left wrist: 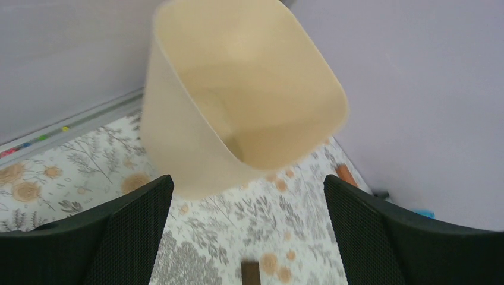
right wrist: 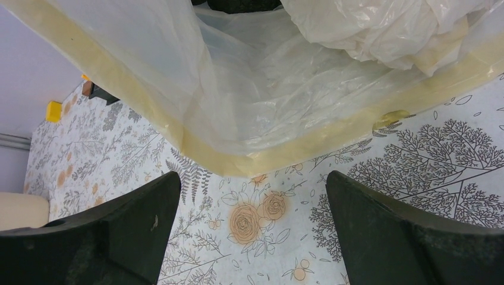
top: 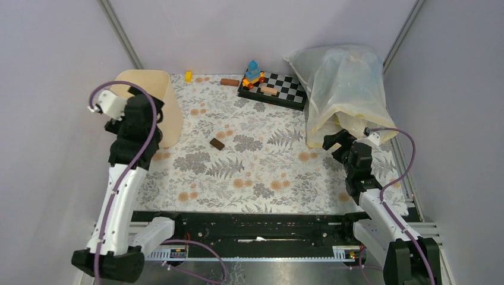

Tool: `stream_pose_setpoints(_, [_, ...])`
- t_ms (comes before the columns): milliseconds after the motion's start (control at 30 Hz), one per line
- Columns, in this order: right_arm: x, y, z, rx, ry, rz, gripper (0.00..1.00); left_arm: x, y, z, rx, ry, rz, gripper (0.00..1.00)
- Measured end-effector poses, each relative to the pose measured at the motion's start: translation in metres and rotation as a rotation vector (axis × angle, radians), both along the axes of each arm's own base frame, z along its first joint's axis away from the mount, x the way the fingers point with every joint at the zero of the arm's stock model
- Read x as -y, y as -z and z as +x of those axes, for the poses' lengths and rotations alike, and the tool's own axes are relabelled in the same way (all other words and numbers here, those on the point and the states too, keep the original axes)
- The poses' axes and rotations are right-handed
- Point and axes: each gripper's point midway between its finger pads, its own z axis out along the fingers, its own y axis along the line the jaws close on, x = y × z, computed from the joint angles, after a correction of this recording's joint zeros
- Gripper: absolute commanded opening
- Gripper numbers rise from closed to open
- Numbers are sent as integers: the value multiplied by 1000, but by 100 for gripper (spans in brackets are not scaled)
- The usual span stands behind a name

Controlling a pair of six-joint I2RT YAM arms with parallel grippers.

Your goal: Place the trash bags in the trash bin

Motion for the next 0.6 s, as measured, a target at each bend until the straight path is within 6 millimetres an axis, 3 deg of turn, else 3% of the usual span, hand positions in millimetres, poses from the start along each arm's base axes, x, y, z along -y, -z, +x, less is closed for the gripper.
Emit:
stream_pose_setpoints(167, [-2,2,1,-4,-8,2,100,-58,11,22,-29,-129,-127,98])
stream_pose_setpoints(300, [-4,9,2,-24,-18,4,100,-87,47,35,-97,-200,-259,95])
stream_pose_setpoints(433, [-4,14,2,-44,-22,4,100,-104,82,41,-162,-234,-389,89])
stream_pose_setpoints(600, [-5,14,2,-41,-24,5,100,-100,112,55,-218,-207,-520,75])
